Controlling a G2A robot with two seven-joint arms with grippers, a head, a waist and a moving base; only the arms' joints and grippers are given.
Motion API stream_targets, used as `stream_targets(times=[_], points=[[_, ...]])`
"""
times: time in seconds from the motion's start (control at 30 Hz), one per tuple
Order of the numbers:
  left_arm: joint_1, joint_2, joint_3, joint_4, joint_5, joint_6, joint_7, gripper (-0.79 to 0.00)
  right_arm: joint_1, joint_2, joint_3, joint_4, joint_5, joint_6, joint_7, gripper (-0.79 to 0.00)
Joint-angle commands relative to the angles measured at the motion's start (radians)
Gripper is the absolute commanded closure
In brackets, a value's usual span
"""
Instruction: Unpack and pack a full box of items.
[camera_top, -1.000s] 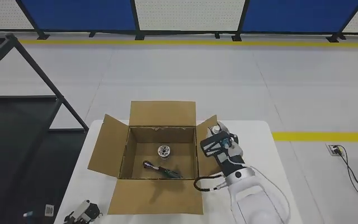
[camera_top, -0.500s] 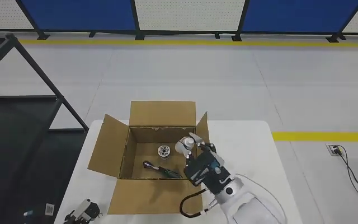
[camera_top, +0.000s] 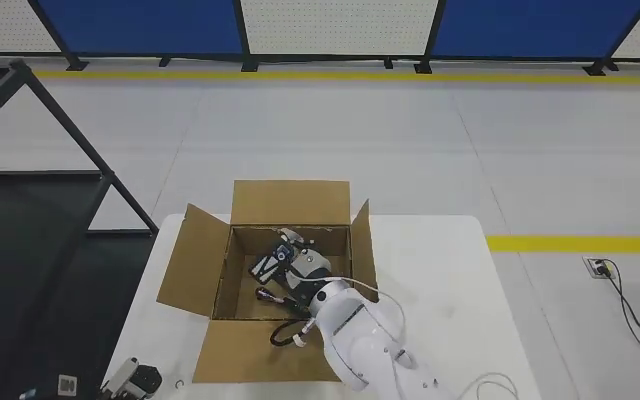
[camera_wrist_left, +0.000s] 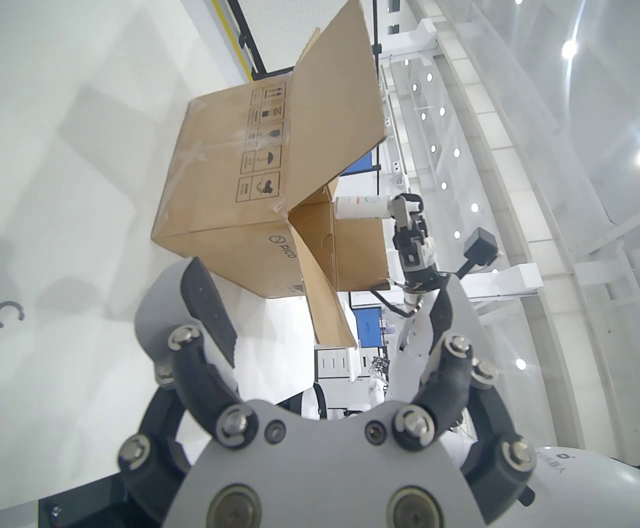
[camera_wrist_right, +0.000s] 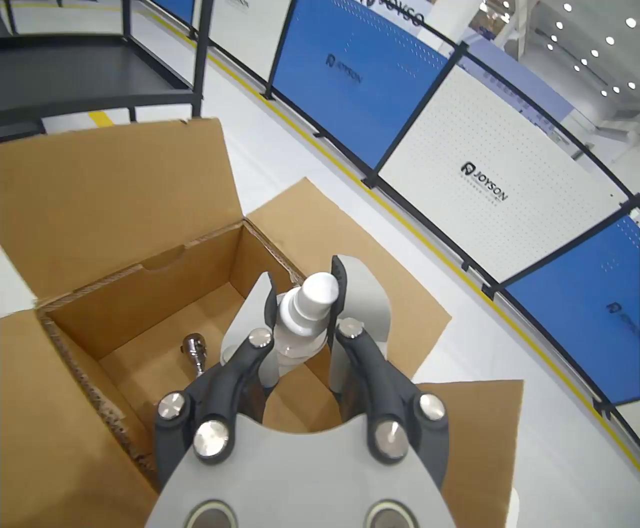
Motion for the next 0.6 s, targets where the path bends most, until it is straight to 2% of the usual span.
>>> stream_targets(times=[0.0, 0.27, 0.33, 0.57], points=[[0.0, -0.001, -0.002, 0.007, -0.007, -0.002, -0.003, -0.785, 0.029, -0.014, -0.011, 0.064, 0.016, 0.04, 0.014, 0.0], [-0.005, -0.002, -0.003, 0.014, -0.015, -0.005, -0.019, -0.785, 0.095, -0.058, -0.012, 0.237, 0.034, 0.222, 0.081, 0.0], [-0.006, -0.003, -0.003, 0.015, -0.013, -0.004, -0.022, -0.785, 0.111, -0.067, -0.003, 0.261, 0.072, 0.217, 0.125, 0.0], [-0.013, -0.004, 0.003, 0.01, 0.0, 0.008, -0.025, -0.785, 0.111, -0.067, -0.003, 0.261, 0.072, 0.217, 0.125, 0.0]])
